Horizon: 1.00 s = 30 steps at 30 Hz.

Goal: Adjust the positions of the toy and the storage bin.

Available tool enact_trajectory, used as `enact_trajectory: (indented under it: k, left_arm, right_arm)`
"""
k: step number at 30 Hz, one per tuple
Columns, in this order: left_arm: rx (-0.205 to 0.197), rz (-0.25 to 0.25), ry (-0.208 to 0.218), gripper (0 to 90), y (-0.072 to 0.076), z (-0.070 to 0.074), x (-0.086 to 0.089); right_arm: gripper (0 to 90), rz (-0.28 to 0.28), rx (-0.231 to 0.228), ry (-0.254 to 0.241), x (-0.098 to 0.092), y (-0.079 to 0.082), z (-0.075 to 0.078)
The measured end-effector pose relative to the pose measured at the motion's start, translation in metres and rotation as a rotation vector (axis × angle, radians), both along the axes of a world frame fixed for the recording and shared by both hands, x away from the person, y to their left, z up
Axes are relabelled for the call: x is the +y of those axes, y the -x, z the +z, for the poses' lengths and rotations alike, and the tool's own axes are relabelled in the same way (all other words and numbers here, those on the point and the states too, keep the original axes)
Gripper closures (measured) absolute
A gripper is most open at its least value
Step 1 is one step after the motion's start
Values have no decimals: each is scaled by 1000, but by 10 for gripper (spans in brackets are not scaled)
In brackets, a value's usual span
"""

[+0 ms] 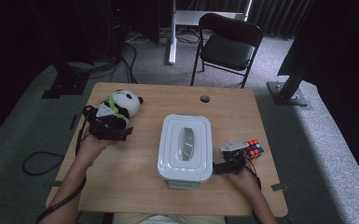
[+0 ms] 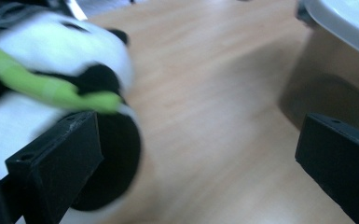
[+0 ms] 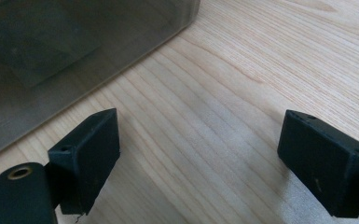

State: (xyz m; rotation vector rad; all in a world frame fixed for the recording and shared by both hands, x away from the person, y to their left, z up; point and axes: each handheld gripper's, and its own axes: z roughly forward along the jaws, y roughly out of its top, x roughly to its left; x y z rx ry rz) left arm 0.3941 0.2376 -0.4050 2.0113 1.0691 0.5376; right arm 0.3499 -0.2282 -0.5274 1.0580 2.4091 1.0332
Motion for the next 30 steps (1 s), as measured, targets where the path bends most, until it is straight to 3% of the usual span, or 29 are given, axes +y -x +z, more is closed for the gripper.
enact_trajectory:
  k: [5,9,13,19,23,24,30]
  left_arm:
    - [-6,46,7,35,-23,8,12]
    - [19,100,32,45,-46,10,27]
    - [35,161,23,51,-62,6,38]
    - [74,188,14,71,-85,2,46]
    - [101,204,23,71,-98,-2,48]
    - [115,219,21,71,-107,-10,48]
    - [151,276,17,71,-114,-25,47]
  right_arm:
    - [125,0,1,0,0,0,0]
    - [125,0,1,0,0,0,0]
    - [125,0,0,0,0,0,0]
    - [125,0,0,0,0,0,0]
    - [125,0,0,0,0,0,0]
    - [125,0,0,0,0,0,0]
    - [125,0,0,0,0,0,0]
